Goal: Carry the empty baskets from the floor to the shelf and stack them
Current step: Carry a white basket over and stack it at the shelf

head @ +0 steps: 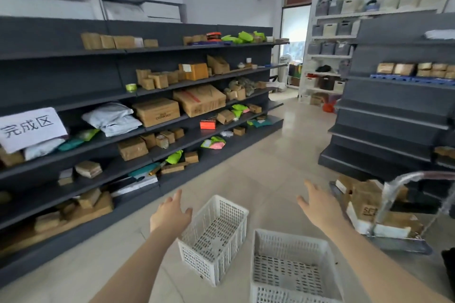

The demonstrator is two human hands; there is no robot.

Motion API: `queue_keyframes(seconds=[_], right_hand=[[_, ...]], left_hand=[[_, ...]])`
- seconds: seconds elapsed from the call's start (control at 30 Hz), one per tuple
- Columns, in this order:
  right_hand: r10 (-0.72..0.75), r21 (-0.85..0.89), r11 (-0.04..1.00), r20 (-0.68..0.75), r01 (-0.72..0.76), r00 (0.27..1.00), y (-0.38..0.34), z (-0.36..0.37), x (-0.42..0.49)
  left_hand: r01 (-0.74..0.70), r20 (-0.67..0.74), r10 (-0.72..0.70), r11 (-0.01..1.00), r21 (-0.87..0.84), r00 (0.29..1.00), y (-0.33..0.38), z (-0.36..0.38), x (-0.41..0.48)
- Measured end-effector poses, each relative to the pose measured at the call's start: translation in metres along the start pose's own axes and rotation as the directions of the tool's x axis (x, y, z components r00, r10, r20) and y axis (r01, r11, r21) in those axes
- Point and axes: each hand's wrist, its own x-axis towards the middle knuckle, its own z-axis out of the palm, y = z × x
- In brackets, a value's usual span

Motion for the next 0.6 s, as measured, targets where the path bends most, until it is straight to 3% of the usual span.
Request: queue_keyframes(seconds=[0.27, 0.6], right_hand=[[-0.213, 0.067, 0.976, 0.098, 0.207, 0.972, -0.108, 0.063, 0.147], [-0.188, 0.036, 0.982, 0.222, 0.185, 0.957, -0.166, 0.165, 0.327]], left_hand=[[0.202, -0.006, -0.203, 0.979, -0.016, 0.979, -0.043, 0.015, 0.125], [0.293, 0.123, -0.282, 0.953, -0.083, 0.952, -0.057, 0.086, 0.329]])
